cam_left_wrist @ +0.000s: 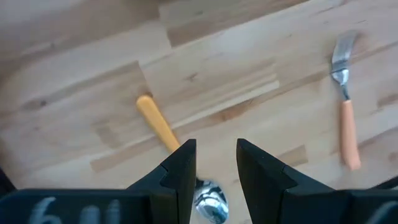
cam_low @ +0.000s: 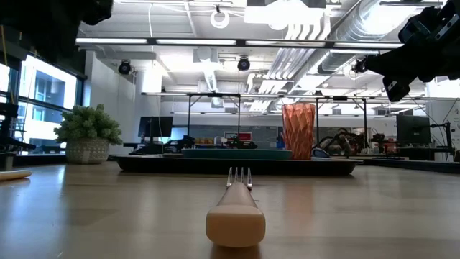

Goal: Pick and place plate/cup/fork/spoon on tray
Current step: Put the yellow spoon on the black tray to the left of the blue plate

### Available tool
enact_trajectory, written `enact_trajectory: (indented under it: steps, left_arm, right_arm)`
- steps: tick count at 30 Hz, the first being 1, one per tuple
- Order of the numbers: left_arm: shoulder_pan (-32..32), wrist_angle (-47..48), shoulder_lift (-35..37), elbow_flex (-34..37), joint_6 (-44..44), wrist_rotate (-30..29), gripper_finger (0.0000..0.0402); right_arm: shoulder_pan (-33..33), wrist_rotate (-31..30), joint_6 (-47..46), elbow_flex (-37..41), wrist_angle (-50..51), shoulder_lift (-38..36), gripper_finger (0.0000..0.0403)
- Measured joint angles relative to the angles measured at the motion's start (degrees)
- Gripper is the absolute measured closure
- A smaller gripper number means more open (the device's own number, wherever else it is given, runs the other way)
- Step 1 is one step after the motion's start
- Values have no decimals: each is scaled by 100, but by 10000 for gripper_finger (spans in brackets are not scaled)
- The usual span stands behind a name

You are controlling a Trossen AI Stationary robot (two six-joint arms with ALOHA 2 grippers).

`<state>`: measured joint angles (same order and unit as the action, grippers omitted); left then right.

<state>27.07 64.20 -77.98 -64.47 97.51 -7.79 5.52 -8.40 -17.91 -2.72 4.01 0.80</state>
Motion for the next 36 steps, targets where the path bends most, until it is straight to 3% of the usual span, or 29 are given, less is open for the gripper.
enact_trajectory:
  steps: [6,14,29,36]
  left_arm:
    - [330,15,-430,0,1112,53,296]
    - [571,65,-951,0,1493,501,296]
    - [1103,-65,-1342,0,3485,186,294]
    - [1366,-199,-1679,0,4257,31,263]
  right_arm:
    - [0,-2,0,0,2,0,403]
    - [-1,0,0,0,1,0,403]
    - [-2,0,0,0,2,0,403]
    - [-1,0,0,0,2,0,403]
